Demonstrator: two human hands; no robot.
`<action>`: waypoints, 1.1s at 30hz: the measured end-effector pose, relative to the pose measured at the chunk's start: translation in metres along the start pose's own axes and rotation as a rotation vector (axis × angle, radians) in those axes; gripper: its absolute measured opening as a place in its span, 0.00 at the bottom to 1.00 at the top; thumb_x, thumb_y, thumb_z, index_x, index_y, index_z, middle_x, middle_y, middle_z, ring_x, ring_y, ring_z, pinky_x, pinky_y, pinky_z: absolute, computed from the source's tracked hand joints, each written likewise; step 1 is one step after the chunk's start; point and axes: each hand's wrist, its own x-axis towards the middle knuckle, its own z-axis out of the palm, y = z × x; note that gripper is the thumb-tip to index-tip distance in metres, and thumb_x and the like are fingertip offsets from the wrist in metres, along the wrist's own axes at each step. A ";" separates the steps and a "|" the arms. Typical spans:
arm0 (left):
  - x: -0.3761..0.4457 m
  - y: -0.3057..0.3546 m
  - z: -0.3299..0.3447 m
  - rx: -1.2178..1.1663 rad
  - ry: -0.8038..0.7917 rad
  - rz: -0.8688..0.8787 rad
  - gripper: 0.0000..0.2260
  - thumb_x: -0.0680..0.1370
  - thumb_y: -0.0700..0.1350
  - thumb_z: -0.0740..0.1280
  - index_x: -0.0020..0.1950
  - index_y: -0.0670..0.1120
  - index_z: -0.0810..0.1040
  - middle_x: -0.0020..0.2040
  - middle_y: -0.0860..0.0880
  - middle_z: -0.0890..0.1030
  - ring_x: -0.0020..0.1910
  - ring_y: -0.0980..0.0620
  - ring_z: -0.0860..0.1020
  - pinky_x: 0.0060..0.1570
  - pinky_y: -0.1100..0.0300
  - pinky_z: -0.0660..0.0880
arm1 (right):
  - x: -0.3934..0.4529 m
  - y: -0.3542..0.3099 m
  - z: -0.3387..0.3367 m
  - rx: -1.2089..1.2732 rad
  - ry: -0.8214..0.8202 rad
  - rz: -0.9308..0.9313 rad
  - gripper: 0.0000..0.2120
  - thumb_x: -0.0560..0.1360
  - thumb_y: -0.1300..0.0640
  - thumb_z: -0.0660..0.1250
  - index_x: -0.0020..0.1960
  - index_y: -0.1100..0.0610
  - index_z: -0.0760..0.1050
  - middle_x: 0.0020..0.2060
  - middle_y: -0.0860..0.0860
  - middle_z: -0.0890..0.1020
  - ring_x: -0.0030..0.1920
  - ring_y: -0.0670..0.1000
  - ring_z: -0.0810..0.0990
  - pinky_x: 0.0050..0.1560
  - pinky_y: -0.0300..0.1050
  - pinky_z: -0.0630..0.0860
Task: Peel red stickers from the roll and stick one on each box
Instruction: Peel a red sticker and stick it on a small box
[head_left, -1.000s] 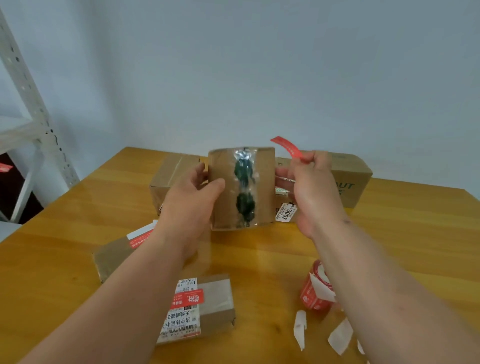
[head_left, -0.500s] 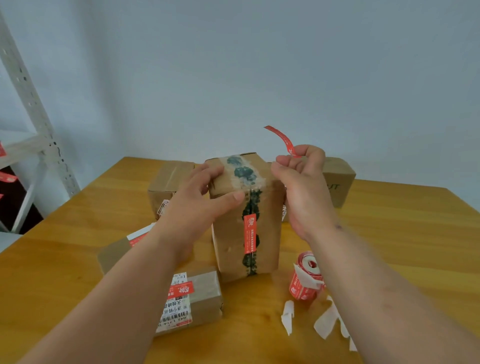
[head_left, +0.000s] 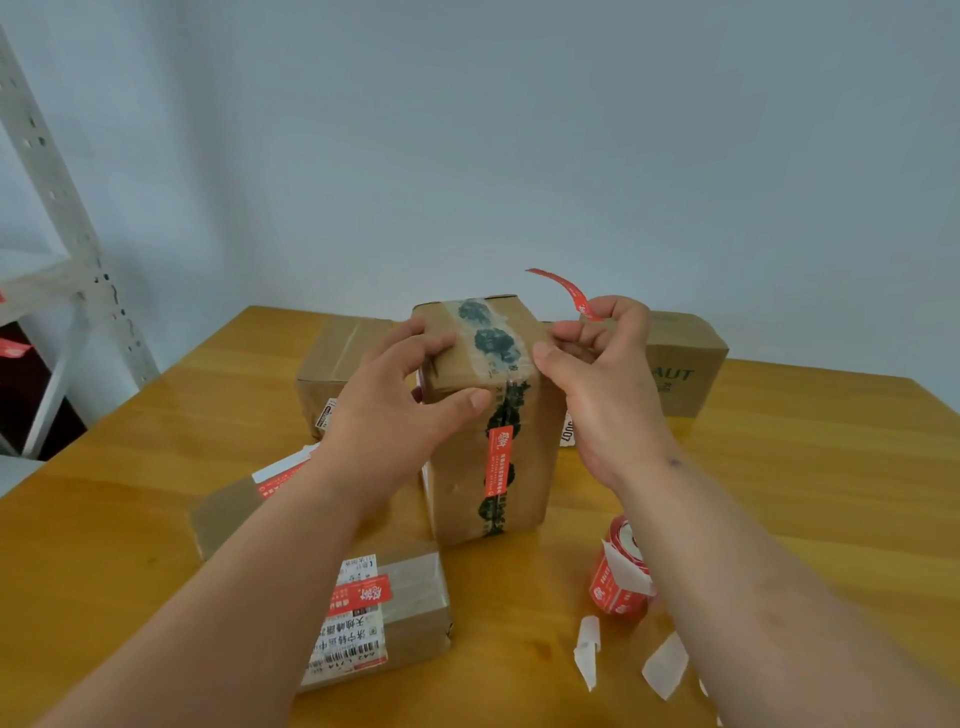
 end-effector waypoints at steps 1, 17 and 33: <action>0.004 -0.003 -0.002 -0.017 -0.006 -0.002 0.27 0.72 0.50 0.75 0.69 0.55 0.73 0.72 0.62 0.64 0.68 0.58 0.69 0.62 0.61 0.73 | 0.002 0.001 0.003 0.011 -0.009 0.008 0.24 0.72 0.62 0.71 0.60 0.49 0.63 0.52 0.51 0.77 0.53 0.46 0.79 0.57 0.49 0.78; 0.106 -0.075 -0.046 0.457 0.211 -0.276 0.34 0.72 0.53 0.71 0.75 0.54 0.61 0.71 0.48 0.67 0.69 0.45 0.66 0.65 0.47 0.69 | 0.076 0.042 0.081 -0.256 0.180 -0.022 0.29 0.72 0.63 0.68 0.61 0.43 0.55 0.51 0.46 0.68 0.49 0.46 0.75 0.46 0.44 0.77; 0.060 -0.039 -0.061 -0.272 0.469 -0.331 0.23 0.72 0.56 0.72 0.65 0.55 0.71 0.53 0.55 0.78 0.47 0.55 0.80 0.45 0.58 0.79 | 0.032 0.034 0.068 -0.330 0.062 -0.008 0.03 0.79 0.55 0.61 0.46 0.49 0.70 0.50 0.51 0.76 0.48 0.49 0.76 0.46 0.40 0.73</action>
